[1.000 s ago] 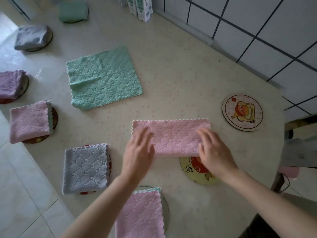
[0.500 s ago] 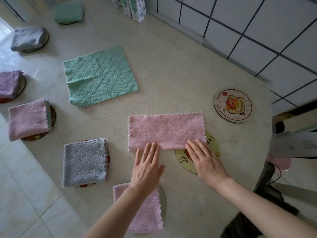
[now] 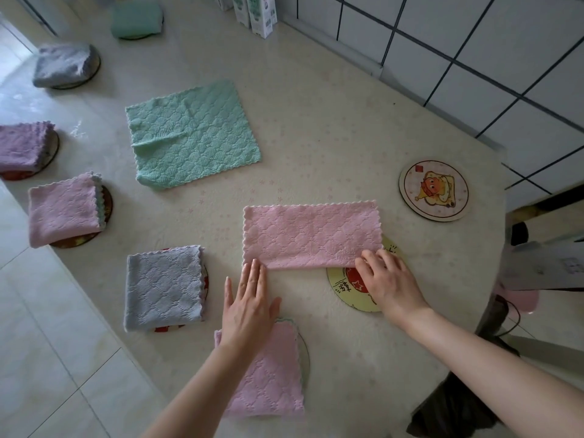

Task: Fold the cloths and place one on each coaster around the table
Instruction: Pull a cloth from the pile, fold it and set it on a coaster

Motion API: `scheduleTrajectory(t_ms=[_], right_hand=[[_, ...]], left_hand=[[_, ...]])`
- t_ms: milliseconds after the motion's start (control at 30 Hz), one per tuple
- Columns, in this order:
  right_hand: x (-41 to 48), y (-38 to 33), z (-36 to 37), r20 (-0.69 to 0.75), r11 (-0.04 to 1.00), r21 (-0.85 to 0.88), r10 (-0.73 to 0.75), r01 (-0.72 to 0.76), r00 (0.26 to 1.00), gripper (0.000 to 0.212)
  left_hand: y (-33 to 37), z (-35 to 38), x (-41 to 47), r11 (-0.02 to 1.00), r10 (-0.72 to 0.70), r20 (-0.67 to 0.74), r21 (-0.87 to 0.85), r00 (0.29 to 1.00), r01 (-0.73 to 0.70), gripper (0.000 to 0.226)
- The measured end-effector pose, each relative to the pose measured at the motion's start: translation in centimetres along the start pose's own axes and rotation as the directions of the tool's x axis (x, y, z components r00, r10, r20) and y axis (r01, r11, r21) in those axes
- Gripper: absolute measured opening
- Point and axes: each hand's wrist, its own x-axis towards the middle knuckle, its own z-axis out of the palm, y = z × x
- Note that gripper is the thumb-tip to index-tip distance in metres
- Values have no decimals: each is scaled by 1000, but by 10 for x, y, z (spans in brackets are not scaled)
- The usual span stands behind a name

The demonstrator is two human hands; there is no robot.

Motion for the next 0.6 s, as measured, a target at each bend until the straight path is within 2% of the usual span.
scheduleTrajectory(t_ms=[233, 400, 500, 600], right_hand=[[17, -2, -4, -65, 998, -65, 22, -27, 998, 39], [12, 3, -12, -202, 999, -18, -38, 35, 979, 23], [1, -8, -22, -270, 996, 52, -60, 76, 961, 23], [-15, -30, -34, -289, 977, 156, -96, 145, 953, 26]], left_hand=[[-2, 0, 2, 1000, 7, 5, 6, 1000, -7, 70], [-12, -5, 17, 999, 32, -8, 29, 999, -32, 72], [-9, -17, 32, 1000, -2, 35, 16, 999, 1, 74], [12, -28, 33, 986, 161, 89, -50, 983, -157, 77]])
